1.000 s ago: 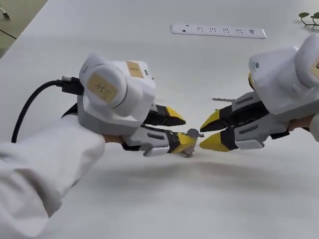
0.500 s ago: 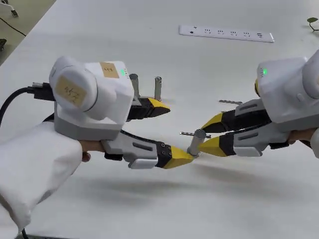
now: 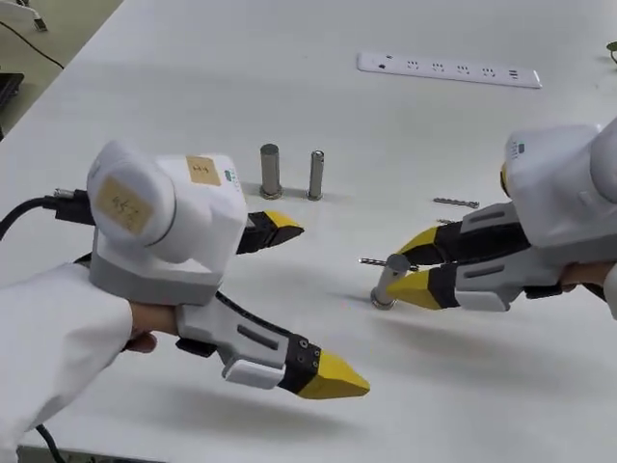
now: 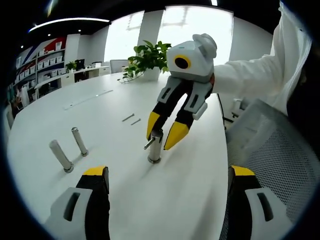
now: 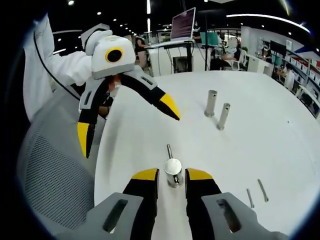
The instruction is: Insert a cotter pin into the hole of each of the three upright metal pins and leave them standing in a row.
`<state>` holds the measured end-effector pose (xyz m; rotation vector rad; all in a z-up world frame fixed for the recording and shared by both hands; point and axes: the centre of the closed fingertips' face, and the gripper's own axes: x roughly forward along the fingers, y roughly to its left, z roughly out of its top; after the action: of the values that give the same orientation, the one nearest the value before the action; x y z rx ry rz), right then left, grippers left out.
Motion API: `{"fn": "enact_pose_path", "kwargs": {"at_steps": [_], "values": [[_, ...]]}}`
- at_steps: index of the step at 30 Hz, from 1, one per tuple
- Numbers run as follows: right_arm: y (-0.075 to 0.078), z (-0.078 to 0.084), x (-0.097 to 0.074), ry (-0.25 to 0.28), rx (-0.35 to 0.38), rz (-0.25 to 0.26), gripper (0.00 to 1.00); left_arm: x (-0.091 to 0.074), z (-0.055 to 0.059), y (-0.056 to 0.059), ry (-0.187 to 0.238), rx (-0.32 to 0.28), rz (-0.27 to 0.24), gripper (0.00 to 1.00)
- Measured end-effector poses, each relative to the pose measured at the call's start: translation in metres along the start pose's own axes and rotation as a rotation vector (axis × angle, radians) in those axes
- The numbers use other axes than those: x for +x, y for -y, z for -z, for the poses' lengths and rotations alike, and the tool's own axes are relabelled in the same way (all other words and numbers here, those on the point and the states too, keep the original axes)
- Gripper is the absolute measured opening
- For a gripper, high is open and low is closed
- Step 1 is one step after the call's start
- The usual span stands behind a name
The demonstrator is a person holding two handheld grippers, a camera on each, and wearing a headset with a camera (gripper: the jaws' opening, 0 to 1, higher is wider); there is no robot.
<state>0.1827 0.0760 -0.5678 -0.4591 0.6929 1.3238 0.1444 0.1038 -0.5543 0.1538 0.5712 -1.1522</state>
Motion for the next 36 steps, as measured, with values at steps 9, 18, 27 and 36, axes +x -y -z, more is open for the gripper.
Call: {"fn": "enact_pose_path", "kwargs": {"at_steps": [9,18,27,36], "values": [[0.0,0.003,0.005,0.0,0.024,0.0,0.13,0.002,-0.002,0.007,0.013,-0.011,-0.004,0.99],[0.002,0.001,0.01,0.01,0.05,0.003,0.11,0.001,-0.003,0.005,0.022,-0.019,-0.022,0.99],[0.007,-0.001,0.008,0.025,0.073,0.042,0.08,-0.005,-0.011,0.007,0.05,-0.021,-0.046,0.99],[0.011,-0.009,0.01,0.022,-0.001,0.071,0.07,-0.011,-0.01,0.002,0.059,-0.044,-0.07,0.99]]}}
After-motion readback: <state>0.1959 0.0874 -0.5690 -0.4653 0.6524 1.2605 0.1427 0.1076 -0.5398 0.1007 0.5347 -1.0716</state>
